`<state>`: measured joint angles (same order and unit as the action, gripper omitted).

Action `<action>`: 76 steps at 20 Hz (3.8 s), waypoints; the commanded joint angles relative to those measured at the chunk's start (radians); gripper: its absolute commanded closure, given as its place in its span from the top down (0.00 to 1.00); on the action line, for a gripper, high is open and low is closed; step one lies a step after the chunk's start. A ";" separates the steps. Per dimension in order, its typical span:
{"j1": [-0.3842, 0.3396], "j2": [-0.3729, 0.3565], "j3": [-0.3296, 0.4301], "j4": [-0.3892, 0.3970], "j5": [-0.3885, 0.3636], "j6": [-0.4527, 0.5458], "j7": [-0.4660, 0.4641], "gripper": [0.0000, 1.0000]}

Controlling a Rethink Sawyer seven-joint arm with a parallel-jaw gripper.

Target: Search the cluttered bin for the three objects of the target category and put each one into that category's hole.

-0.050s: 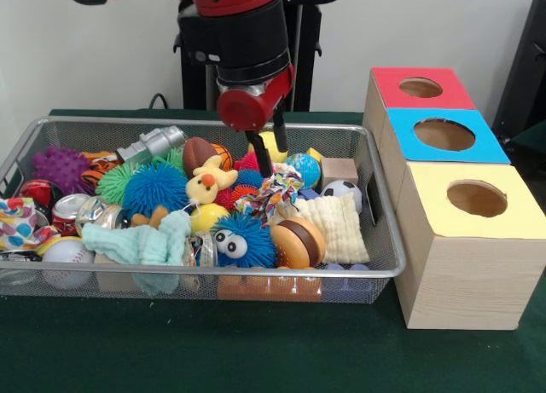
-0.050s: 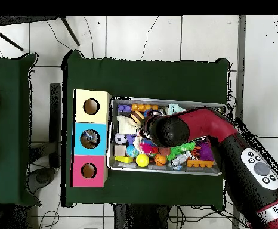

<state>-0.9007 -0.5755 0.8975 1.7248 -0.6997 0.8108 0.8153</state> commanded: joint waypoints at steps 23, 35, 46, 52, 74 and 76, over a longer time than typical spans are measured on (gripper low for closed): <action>-0.035 0.037 -0.103 -0.255 -0.151 0.166 -0.327 1.00; -0.036 0.066 -0.101 -0.277 -0.218 0.136 -0.337 1.00; -0.050 0.089 -0.096 -0.289 -0.261 0.127 -0.372 1.00; -0.067 0.158 -0.113 -0.339 -0.308 0.117 -0.432 1.00; -0.066 0.239 -0.122 -0.373 -0.336 0.047 -0.439 1.00; -0.062 0.237 -0.124 -0.370 -0.338 0.049 -0.436 1.00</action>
<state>-0.9680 -0.3734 0.8238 1.3979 -0.9719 0.8891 0.6339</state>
